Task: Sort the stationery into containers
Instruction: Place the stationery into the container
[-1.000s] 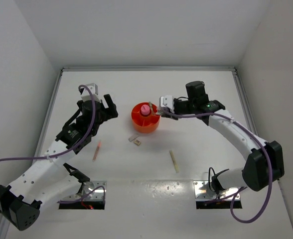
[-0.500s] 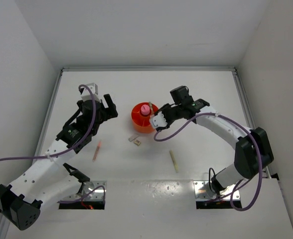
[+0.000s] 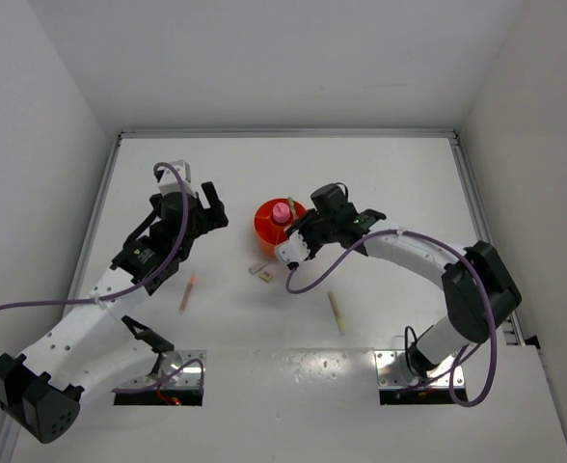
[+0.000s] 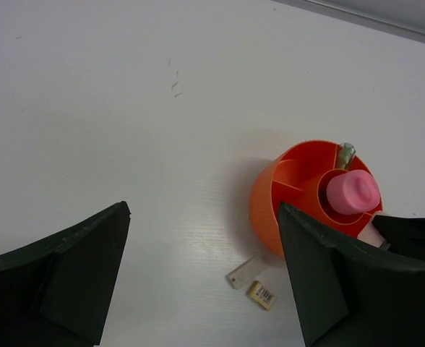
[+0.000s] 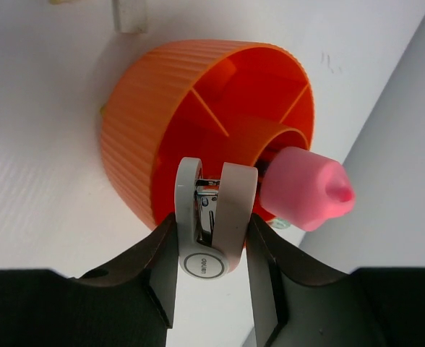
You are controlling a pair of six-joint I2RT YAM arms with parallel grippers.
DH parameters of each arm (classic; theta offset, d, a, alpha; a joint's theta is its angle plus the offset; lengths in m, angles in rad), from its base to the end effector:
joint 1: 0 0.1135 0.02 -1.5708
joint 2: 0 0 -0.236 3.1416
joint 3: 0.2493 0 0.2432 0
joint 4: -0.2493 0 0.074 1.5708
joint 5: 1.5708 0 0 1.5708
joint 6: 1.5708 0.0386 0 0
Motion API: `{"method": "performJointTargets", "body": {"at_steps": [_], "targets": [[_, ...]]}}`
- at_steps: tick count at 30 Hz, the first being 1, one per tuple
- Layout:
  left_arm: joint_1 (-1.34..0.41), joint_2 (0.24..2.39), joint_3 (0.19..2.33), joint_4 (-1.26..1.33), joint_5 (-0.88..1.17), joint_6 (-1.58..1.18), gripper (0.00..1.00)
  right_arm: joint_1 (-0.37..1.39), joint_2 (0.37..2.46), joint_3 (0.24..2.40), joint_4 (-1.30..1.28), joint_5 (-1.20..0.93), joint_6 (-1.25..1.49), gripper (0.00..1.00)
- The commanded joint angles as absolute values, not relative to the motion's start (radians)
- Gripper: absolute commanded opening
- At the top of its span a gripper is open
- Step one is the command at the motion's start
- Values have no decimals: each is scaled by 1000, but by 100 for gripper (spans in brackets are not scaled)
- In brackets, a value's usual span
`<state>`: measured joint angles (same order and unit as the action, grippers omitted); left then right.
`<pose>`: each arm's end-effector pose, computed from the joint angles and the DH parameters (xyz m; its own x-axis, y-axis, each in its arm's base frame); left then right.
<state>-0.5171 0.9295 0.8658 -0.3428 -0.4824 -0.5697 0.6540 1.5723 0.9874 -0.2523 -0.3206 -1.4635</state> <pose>0.1977 -0.0918 0.3047 -0.3259 -0.3644 -0.8724 -0.1285 0.9313 -0.3410 0.2498 0.2068 0.1872 0.6774 -0.6697 -0.3044 -0.6659 -0.3824 -0.6406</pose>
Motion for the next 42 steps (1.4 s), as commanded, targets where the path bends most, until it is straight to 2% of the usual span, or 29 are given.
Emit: {"method": "performJointTargets", "body": {"at_steps": [1, 3, 7, 10, 16, 20, 23, 24, 29, 32, 39, 42], "targets": [[-505, 927, 867, -310, -469, -571, 89, 676, 1571, 985, -134, -262, -1411, 4], [-505, 927, 867, -310, -469, -571, 89, 686, 1580, 985, -121, -249, -1396, 7], [-505, 927, 867, -310, -469, -571, 89, 695, 1580, 985, -130, -238, -1387, 28], [-505, 927, 867, -310, -469, -571, 89, 704, 1580, 985, -141, -238, -1387, 36], [-505, 927, 867, -310, -469, -571, 89, 704, 1580, 985, -150, -229, -1378, 40], [-505, 927, 867, -310, -469, -571, 89, 713, 1580, 976, -140, -219, -1368, 51], [-505, 917, 867, -310, -469, -571, 89, 713, 1571, 966, -130, -219, -1368, 54], [-505, 917, 867, -310, -469, -571, 89, 713, 1571, 966, -130, -219, -1368, 58], [-505, 917, 867, -310, -469, -571, 89, 713, 1571, 957, -120, -210, -1359, 59], [-505, 917, 867, -310, -469, -571, 89, 713, 1562, 957, -120, -210, -1359, 66], [-505, 917, 867, -310, -469, -571, 89, 713, 1542, 957, -141, -210, -1359, 73], [-505, 917, 867, -310, -469, -571, 89, 713, 1532, 966, -164, -210, -1359, 81]]}}
